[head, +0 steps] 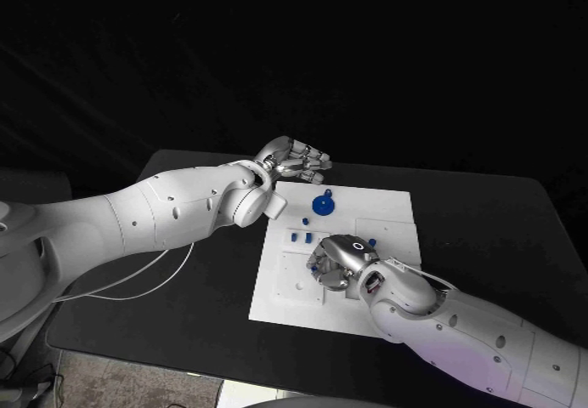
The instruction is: Assemble the parts on the task board
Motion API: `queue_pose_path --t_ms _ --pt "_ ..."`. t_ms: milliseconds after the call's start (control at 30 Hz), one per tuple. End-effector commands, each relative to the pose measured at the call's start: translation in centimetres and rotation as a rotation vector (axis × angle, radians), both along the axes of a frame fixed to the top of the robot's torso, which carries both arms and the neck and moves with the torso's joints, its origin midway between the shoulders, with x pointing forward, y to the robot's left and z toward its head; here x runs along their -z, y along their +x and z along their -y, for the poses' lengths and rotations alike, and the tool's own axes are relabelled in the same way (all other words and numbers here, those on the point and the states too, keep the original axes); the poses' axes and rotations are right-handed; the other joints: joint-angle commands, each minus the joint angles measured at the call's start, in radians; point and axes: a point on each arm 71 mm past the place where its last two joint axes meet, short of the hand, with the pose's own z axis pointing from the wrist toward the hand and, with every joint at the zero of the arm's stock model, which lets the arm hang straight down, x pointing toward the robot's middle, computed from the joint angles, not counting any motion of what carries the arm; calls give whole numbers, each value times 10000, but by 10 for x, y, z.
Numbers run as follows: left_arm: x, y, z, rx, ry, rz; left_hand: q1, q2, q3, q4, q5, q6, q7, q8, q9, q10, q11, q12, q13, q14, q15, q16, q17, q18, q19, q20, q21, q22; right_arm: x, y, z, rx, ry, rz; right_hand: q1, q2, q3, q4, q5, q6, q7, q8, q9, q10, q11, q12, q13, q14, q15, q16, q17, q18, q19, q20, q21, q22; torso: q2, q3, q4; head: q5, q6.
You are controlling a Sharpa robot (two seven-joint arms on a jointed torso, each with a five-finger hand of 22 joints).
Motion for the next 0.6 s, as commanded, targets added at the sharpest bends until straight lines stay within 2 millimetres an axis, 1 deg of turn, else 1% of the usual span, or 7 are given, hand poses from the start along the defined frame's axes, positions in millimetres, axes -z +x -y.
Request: queue_pose_path --t_ms 33,167,200,300,367,500,600 --pt "-1 0 2 145 -26 29 -11 75 -54 23 -44 -62 1 45 14 -78 -17 -37 -4 -56 -19 31 -10 3 -87 10 48 -13 12 -5 0 -226 -287 -614 -188 -32 -242 82 109 -360 97 32 -69 -496 127 14 -25 -47 97 -16 -2 226 7 98 -83 -1 4 0 -7 13 6" --pt "-1 0 2 130 -20 24 -11 75 -54 23 -44 -62 1 45 14 -78 -17 -37 -4 -56 -19 31 -10 3 -87 10 48 -13 12 -4 2 -87 -49 -620 -340 -164 -436 152 252 -738 197 35 -73 -1338 365 11 -40 -86 235 -9 -13 308 19 215 -189 -48 5 9 -4 7 18" --pt "-1 0 1 123 -17 21 -11 75 -54 23 -44 -62 1 45 14 -78 -17 -37 -4 -56 -19 31 -10 3 -87 10 48 -13 12 -3 3 -17 78 -588 -488 -454 -1063 309 1060 -1112 263 41 -71 -2241 597 37 -37 -211 402 -103 -87 423 -67 382 -406 -187 2 10 -10 0 17" --pt "-1 0 0 102 -6 12 -11 75 -54 23 -44 -62 1 45 14 -78 -17 -37 -4 -56 -19 31 -10 3 -87 10 48 -13 10 -2 5 159 352 -464 -31 -575 -2259 516 1069 -1796 168 42 -94 -3054 784 16 -32 -314 561 -201 -294 576 -5 607 -785 -484 6 10 -16 -15 26" --pt "-1 0 0 94 -2 8 -11 75 -54 23 -44 -62 1 45 14 -78 -17 -37 -4 -56 -19 31 -10 3 -87 10 48 -13 9 -2 6 255 482 -396 364 -651 -2789 854 1049 -1871 187 33 -98 -3257 835 19 -37 -334 594 -231 -538 617 110 661 -1058 -708 6 12 -14 -19 31" --pt "0 0 -1 82 9 -11 -11 75 -54 23 -44 -62 1 45 14 -78 -17 -37 -4 -56 -19 31 -10 3 -87 10 48 -13 7 -1 11 452 738 -260 656 -871 -2970 1228 1024 -1948 214 37 -96 -3470 882 20 -37 -382 622 -195 -754 646 183 689 -1253 -837 1 9 0 -49 50" --pt "0 0 -1 100 13 -37 -11 75 -54 23 -44 -62 1 45 14 -78 -17 -37 -4 -56 -19 31 -10 3 -87 10 48 -13 5 -1 13 529 886 -205 726 -900 -2928 1277 1044 -1925 240 34 -97 -3373 860 17 -38 -379 607 -149 -800 641 211 679 -1279 -835 5 10 0 -64 72"
